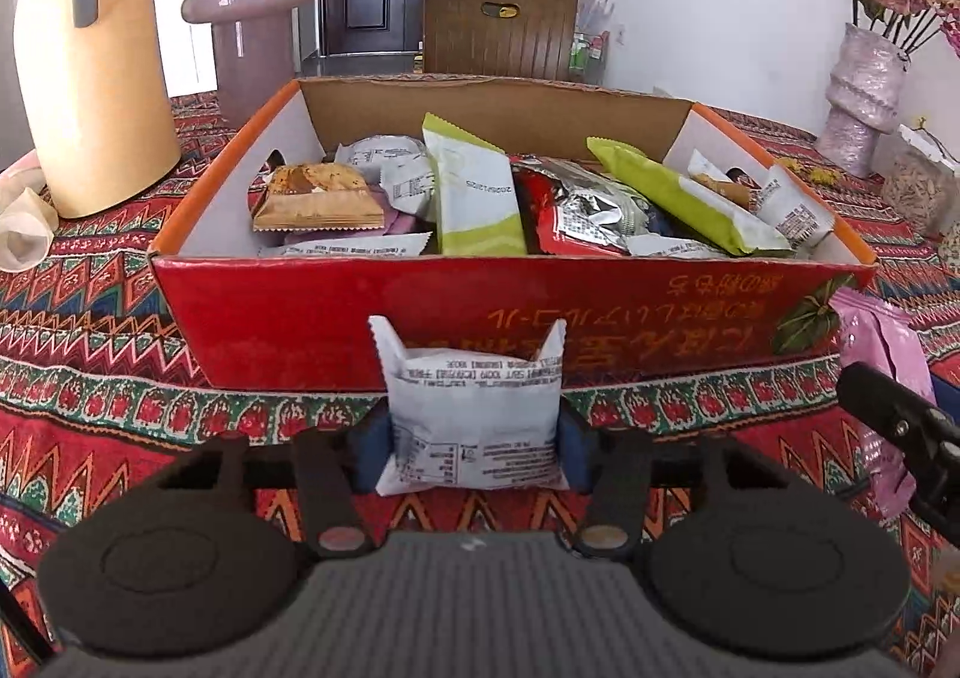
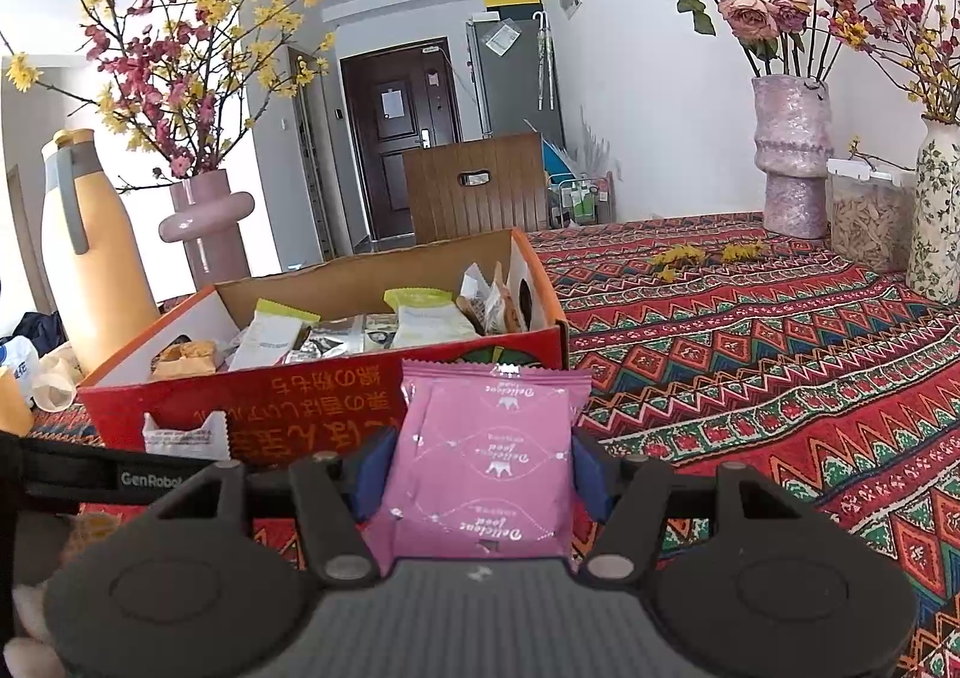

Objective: Organize snacks
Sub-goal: 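Hold the pink packet in the right gripper while the left grasps the white packet, then carry the white and pink packets over the open box with both grippers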

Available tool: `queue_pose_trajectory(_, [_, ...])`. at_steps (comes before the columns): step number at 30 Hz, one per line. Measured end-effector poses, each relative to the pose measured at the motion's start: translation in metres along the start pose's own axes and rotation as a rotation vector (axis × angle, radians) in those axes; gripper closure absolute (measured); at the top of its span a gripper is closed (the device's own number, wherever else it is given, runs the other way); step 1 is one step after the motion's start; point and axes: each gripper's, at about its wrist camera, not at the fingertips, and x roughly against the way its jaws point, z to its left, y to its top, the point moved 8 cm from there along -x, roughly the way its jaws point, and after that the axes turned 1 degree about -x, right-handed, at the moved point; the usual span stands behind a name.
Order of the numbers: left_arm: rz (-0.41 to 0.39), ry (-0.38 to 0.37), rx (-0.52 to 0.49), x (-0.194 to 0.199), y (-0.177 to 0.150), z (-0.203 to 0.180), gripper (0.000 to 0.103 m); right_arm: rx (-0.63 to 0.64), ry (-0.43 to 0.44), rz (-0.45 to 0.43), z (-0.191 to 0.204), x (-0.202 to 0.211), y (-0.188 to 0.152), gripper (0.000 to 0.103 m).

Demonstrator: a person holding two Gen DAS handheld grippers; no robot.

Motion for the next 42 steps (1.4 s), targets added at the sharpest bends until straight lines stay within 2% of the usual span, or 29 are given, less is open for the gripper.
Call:
queue_pose_trajectory(10, [-0.057,-0.022,-0.033,0.028,0.002,-0.004,0.053,0.002,0.001,-0.001,0.000,0.000,0.000,0.042])
queue_pose_trajectory(17, [-0.149,-0.051,-0.051,0.066,0.017,-0.004,0.053,0.027,0.012,-0.047,0.005,0.011,0.005,0.042])
queue_pose_trajectory(26, [-0.264,-0.045,-0.082,0.096,0.058,0.002,0.052,0.118,0.069,-0.116,0.031,0.023,0.045,0.042])
queue_pose_trajectory(33, [-0.318,-0.012,-0.064,0.096,0.085,0.008,0.052,0.164,0.074,-0.115,0.048,-0.007,0.078,0.042])
queue_pose_trajectory(42, [-0.306,0.039,0.038,0.059,0.107,0.038,0.052,0.173,0.087,-0.103,0.069,-0.057,0.097,0.042])
